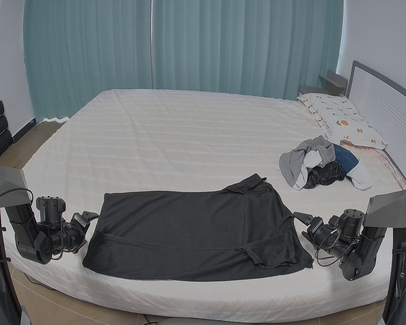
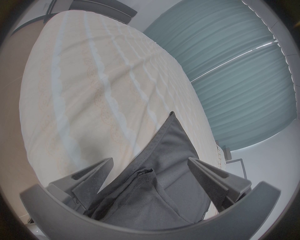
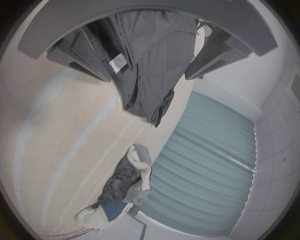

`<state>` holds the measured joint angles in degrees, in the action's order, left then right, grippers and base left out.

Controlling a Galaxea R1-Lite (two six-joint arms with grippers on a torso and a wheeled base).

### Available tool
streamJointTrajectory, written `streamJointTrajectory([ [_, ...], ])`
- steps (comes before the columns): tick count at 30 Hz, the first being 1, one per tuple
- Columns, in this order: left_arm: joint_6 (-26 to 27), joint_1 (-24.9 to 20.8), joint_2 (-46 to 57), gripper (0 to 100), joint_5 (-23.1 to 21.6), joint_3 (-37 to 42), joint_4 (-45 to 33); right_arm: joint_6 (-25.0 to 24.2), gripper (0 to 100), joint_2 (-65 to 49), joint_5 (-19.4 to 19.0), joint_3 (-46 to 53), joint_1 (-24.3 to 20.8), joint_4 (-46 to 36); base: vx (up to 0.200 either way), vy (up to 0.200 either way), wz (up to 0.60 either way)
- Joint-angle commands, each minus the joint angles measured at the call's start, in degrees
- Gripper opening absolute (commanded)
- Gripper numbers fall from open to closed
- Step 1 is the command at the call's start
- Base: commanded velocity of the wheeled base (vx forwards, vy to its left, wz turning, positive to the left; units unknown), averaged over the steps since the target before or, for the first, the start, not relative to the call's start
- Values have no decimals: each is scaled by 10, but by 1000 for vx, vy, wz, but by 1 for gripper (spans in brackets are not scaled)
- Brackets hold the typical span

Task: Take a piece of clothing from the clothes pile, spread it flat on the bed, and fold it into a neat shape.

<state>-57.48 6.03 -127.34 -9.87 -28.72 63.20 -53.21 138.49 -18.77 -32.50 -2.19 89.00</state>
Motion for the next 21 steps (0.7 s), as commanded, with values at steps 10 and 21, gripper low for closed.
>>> streamJointTrajectory([
  [10,-21,4,7,100,-2,4,6,-14,100,-3,-1,7,8,6,0,160,0],
  [21,-19,3,3,100,0,2,10,-13,100,18,-1,0,8,6,0,18,0],
])
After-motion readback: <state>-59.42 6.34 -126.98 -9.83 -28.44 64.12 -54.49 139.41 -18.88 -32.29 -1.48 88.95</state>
